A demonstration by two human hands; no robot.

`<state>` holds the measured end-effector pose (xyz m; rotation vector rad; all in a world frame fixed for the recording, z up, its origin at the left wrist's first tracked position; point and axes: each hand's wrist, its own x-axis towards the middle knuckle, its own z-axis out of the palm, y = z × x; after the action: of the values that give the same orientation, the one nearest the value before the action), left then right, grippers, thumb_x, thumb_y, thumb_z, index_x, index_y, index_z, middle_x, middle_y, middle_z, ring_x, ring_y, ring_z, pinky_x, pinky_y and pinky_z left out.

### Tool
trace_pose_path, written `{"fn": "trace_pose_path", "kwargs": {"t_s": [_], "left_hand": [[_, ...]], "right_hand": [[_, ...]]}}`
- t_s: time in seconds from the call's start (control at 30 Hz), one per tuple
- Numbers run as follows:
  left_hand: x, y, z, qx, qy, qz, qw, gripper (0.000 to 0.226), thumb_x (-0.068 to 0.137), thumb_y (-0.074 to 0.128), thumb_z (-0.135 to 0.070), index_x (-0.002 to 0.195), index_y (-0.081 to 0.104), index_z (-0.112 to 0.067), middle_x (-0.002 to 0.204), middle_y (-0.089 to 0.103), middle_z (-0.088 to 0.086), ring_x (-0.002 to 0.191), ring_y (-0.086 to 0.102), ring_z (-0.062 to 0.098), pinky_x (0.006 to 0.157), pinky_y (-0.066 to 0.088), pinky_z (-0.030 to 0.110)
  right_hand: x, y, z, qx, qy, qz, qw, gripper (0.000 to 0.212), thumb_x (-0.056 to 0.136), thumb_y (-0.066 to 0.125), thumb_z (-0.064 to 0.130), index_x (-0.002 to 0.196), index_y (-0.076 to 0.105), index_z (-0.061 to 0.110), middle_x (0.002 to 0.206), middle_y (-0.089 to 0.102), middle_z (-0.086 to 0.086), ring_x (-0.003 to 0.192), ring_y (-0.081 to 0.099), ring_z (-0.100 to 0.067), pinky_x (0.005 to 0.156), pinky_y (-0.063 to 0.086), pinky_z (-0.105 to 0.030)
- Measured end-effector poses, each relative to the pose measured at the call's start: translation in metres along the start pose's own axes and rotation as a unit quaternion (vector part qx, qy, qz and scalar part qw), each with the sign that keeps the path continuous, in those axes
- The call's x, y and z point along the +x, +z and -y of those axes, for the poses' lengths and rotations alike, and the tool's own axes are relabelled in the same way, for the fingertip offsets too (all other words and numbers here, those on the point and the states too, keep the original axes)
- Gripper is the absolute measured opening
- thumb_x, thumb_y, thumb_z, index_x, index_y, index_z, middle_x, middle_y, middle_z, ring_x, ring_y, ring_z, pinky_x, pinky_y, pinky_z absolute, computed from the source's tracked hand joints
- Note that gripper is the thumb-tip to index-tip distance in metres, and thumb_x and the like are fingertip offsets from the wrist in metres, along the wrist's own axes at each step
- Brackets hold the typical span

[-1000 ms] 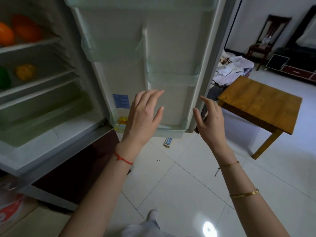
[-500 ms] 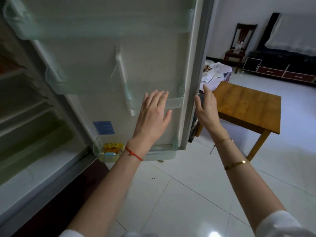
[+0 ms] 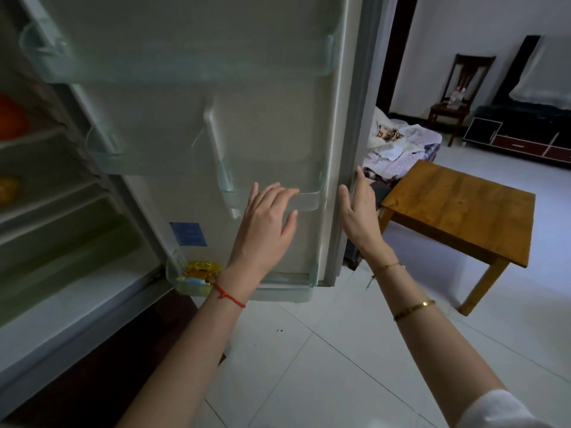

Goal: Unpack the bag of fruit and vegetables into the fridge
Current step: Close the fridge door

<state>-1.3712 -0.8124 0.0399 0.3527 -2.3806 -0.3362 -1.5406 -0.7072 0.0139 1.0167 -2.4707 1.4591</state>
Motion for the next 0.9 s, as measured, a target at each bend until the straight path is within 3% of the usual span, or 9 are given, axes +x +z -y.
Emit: {"fn": "trace_pose_path", "kwargs": {"t_s": [0.17,0.33,0.5,0.63,0.83,0.9], "left_hand": [[-0.016,-0.001,-0.020,0.009,-0.053,-0.041,0.998,0.033,0.094,0.052,-0.015,0.126,0.056,-0.010,0.129,0.058,0.006,0.133,0.043,0.022,0.120,0.017,0.042],[-0.040,-0.008,-0.039,0.031,-0.100,-0.061,0.993,0.033,0.095,0.051,-0.016,0.128,0.054,-0.009,0.136,0.054,0.008,0.139,0.035,0.024,0.121,0.015,0.039],[-0.070,-0.019,-0.056,0.069,-0.154,-0.069,0.983,0.042,0.097,0.048,-0.019,0.138,0.046,-0.009,0.149,0.042,0.008,0.145,0.025,0.022,0.121,0.010,0.036],[-0.096,-0.028,-0.076,0.078,-0.196,-0.072,0.975,0.052,0.099,0.045,-0.021,0.148,0.032,-0.010,0.157,0.028,0.007,0.147,0.018,0.018,0.122,0.011,0.039],[-0.133,-0.032,-0.108,0.059,-0.226,-0.090,0.968,0.062,0.098,0.048,-0.020,0.153,0.019,-0.013,0.161,0.013,0.002,0.148,0.014,0.017,0.118,0.025,0.042],[-0.143,-0.033,-0.115,0.059,-0.227,-0.102,0.967,0.063,0.097,0.049,-0.018,0.152,0.019,-0.011,0.162,0.012,0.002,0.148,0.016,0.018,0.117,0.028,0.040]], "right_hand": [[-0.014,-0.019,-0.008,-0.030,-0.049,0.032,0.998,0.059,0.105,0.033,0.037,0.156,0.015,0.011,0.162,0.019,-0.008,0.150,0.014,-0.021,0.124,0.013,-0.040],[-0.036,-0.040,-0.015,-0.018,-0.126,0.014,0.992,0.052,0.105,0.035,0.032,0.151,0.028,0.009,0.158,0.023,-0.009,0.149,0.018,-0.021,0.124,0.018,-0.040],[-0.060,-0.050,-0.012,0.031,-0.163,0.028,0.986,0.059,0.105,0.037,0.028,0.156,0.014,0.010,0.164,0.014,-0.005,0.152,0.009,-0.014,0.125,0.011,-0.034],[-0.079,-0.058,-0.009,0.074,-0.193,0.021,0.978,0.061,0.104,0.041,0.023,0.156,0.011,0.011,0.161,0.019,-0.008,0.149,0.022,-0.018,0.123,0.023,-0.039],[-0.107,-0.068,0.002,0.083,-0.258,0.010,0.962,0.056,0.103,0.043,0.016,0.153,0.022,0.005,0.149,0.031,-0.013,0.127,0.041,-0.006,0.109,0.028,-0.008],[-0.114,-0.070,0.006,0.092,-0.277,0.013,0.956,0.054,0.102,0.044,0.015,0.152,0.025,0.002,0.145,0.034,-0.016,0.122,0.042,-0.006,0.106,0.029,-0.005]]}}
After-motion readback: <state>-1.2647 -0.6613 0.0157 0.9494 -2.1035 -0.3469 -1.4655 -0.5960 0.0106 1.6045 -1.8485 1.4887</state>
